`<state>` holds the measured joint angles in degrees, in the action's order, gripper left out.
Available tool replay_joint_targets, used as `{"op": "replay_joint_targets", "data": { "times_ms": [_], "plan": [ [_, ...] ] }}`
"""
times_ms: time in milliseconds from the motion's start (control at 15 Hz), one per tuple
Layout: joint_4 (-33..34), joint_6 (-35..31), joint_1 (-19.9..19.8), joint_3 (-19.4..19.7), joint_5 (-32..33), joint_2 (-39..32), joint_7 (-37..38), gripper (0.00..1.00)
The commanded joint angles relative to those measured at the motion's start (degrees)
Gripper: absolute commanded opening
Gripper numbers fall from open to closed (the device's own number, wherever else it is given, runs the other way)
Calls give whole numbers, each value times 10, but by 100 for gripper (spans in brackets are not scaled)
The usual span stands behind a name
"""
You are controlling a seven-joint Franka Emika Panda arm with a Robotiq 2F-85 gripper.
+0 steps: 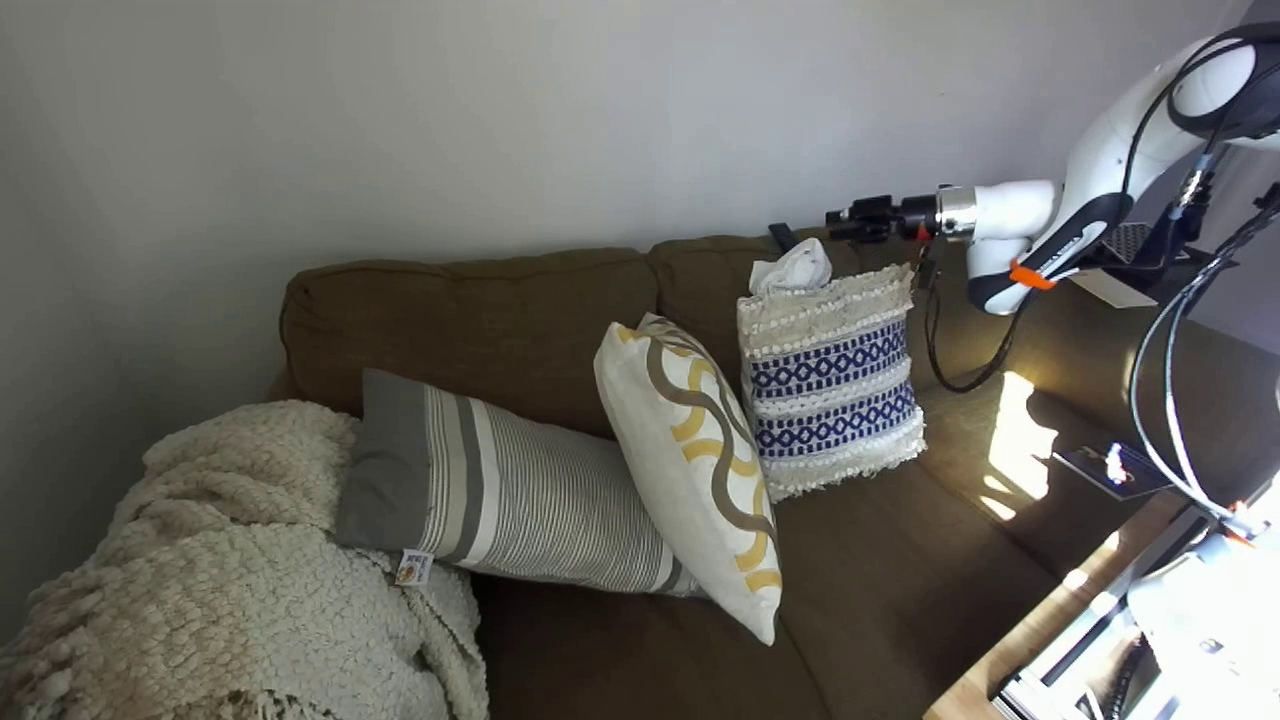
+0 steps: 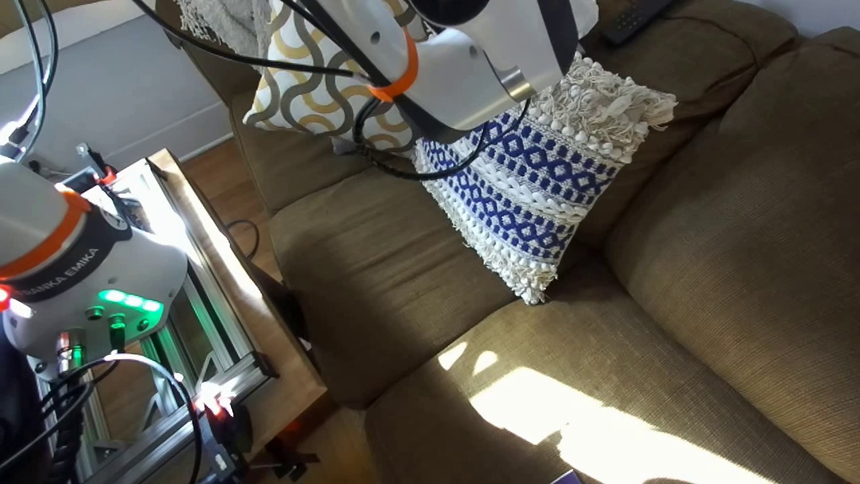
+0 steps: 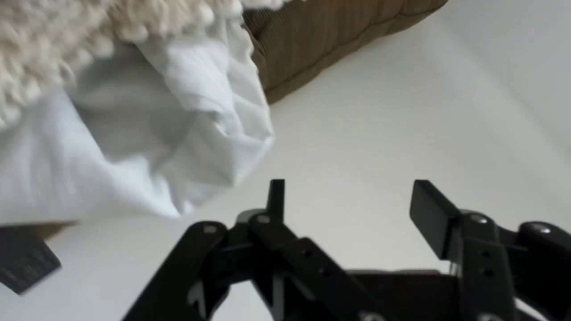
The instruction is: Fold the white cloth in half, pick up the white cloth and put it on top of the far right throw pillow
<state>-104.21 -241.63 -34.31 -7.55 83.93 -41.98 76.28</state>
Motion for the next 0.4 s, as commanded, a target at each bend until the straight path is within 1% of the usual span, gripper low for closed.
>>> {"op": "replay_joint_targets", "data": {
  "times_ms": [0, 133, 267, 333],
  "plan": [
    [-25, 0, -114, -121, 22, 64, -71, 100],
    [-21, 0, -177, -197, 18, 77, -115, 100],
    [-21, 0, -239, -274, -13, 81, -167, 100],
    [0, 0, -181, -214, 0, 76, -116, 100]
  ]
}}
